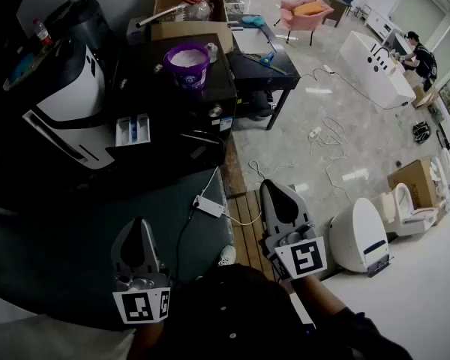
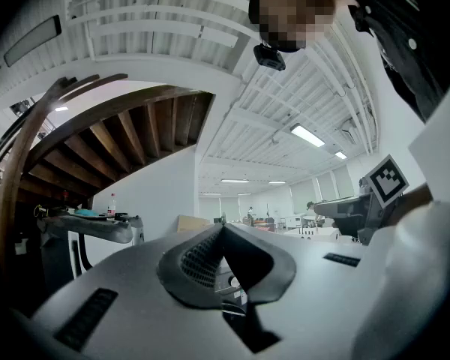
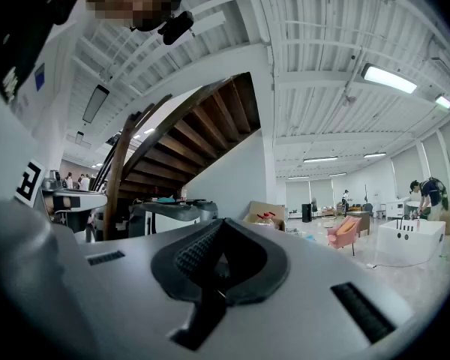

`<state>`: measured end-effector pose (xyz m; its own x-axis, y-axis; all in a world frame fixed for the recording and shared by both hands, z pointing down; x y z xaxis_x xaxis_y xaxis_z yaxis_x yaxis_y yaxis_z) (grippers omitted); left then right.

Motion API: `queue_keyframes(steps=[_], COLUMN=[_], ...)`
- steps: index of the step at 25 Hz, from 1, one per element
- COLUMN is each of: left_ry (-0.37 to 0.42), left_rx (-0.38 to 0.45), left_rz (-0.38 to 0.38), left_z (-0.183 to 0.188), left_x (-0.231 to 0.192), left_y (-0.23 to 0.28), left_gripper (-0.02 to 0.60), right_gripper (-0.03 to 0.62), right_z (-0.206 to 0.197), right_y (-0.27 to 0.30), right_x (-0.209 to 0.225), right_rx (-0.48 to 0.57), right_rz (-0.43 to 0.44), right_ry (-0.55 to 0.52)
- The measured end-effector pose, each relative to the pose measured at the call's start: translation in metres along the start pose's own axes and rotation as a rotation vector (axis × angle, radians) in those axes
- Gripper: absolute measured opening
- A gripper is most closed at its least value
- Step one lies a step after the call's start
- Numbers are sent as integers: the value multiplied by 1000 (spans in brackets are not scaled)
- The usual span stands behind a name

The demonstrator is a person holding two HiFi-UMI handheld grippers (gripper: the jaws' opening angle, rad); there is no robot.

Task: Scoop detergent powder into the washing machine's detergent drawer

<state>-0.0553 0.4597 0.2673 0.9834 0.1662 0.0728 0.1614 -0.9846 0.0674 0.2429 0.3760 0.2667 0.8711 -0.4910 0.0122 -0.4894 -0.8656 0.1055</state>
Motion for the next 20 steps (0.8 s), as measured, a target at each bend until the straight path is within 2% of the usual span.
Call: queue_keyframes(steps=[7,13,15,20], left_ry=[-7,-7,-6,-4], left_rx=[-5,-18,-25,-28], left_rz=[0,2,5,17], left_z=[-3,-4,-5,-5], left_x=[2,4,5,6], left_y=[0,2,3,19], left_gripper=[15,15,15,15], right_gripper=[28,33,239,224], right_z=[-10,-16,-17,-17], right_y=[-8,-4,-1,8], right_x=[7,11,15,32], right_rx=[15,-9,-6,-23], right_rz=[21,42,53,35], right_ry=[81,68,81,80])
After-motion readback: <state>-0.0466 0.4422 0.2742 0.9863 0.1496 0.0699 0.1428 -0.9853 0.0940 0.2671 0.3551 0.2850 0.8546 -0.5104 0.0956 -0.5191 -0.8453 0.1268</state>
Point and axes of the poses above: the fingertips, and each gripper's own axes: y forward along the fingers, x to its right, z out of its top, the point moved 10 cm from there along -y, backward along the fingers, and after that the axes turned 9 degrees about -x, right-handed, at the moved point
